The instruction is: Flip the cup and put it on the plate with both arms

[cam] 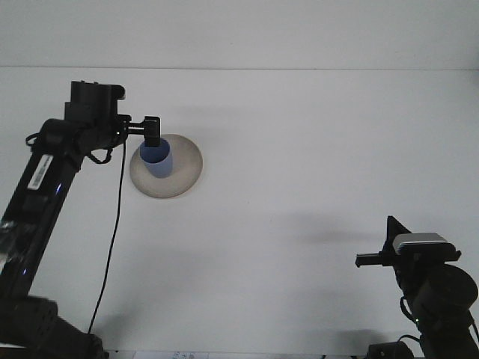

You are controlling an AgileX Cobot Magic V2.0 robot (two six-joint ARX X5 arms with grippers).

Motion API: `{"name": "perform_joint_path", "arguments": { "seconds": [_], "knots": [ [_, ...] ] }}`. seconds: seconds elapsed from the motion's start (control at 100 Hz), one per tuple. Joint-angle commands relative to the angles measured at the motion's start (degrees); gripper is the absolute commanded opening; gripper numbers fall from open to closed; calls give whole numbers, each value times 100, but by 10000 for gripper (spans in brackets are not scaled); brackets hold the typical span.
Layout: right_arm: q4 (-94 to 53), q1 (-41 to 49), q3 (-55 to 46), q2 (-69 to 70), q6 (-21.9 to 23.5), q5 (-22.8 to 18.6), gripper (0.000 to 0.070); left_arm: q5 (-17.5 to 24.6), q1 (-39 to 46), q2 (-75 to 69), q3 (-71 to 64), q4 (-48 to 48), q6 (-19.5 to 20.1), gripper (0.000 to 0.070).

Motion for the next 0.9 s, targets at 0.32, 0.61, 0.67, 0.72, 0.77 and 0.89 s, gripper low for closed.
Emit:
{"name": "perform_joint_path", "arguments": {
  "seconds": [0.32, 0.61, 0.67, 0.72, 0.77, 0.89],
  "knots": [
    [48, -2, 24, 33, 44, -4, 0, 9, -203, -3545, -3222, 2177, 33, 638],
    [50, -2, 24, 33, 44, -4, 0, -149, -203, -5783, -5862, 2802, -129, 608],
    [52, -2, 24, 31, 44, -4, 0, -229, -201, -6035, -6135, 2798, -127, 506],
    [50, -2, 24, 31, 44, -4, 0, -310, -201, -6194, -6295, 2798, -127, 364],
    [50, -2, 24, 28, 44, -4, 0, -339, -201, -6293, -6395, 2802, -122, 198],
    [50, -2, 24, 28, 42, -4, 0, -339, -201, -6343, -6443, 2806, -127, 9]
  ]
}}
